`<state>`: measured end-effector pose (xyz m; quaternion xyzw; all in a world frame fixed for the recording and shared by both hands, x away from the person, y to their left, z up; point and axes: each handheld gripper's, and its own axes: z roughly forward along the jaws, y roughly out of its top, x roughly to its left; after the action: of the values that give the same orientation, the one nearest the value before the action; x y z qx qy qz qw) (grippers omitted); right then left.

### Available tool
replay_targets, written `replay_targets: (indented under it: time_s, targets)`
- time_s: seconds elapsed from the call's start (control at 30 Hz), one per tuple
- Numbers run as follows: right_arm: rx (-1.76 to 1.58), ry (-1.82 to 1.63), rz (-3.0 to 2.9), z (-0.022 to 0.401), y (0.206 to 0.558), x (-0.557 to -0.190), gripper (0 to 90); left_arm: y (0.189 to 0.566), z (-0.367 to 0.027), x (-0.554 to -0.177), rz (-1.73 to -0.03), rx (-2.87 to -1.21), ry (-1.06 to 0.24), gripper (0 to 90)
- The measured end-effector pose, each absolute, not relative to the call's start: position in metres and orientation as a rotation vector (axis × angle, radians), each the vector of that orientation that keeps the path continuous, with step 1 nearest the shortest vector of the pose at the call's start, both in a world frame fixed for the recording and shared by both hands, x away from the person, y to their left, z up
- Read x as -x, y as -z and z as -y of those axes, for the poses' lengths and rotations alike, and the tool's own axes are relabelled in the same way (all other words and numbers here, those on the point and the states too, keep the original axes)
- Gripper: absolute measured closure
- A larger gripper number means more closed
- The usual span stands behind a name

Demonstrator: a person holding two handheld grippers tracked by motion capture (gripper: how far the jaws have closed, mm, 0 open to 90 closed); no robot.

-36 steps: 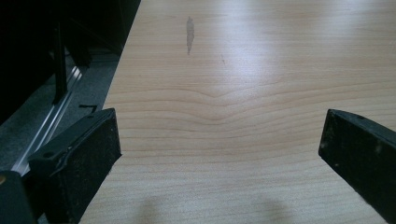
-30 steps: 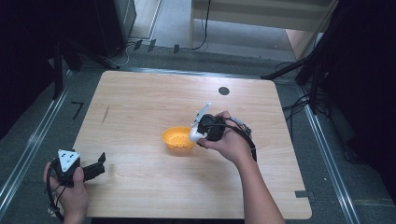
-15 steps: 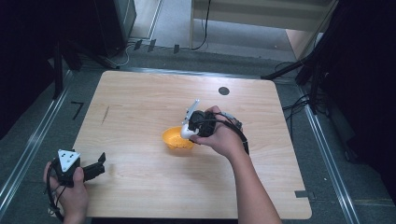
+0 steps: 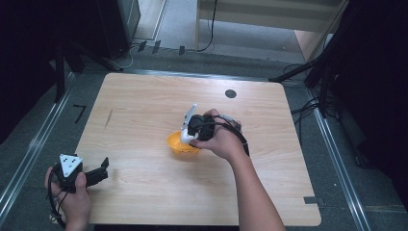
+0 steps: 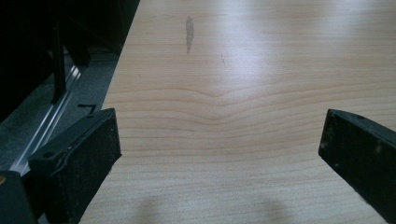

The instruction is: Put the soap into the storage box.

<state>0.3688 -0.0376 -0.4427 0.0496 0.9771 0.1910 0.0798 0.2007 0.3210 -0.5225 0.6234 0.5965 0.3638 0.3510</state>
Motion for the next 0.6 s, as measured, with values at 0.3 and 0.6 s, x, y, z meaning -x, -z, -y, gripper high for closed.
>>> replay_targets:
  time_s: [0.3, 0.6]
  targets:
    - [-0.094, -0.579, -2.934, 0.028, 0.446, -0.372, 50.4, 0.522, -0.321, -0.201, -1.545, -1.615, -0.941, 0.0]
    - [-0.062, -0.575, -2.948, 0.021, 0.452, -0.376, 50.4, 0.522, -0.321, -0.201, -1.545, -1.616, -0.94, 0.0]
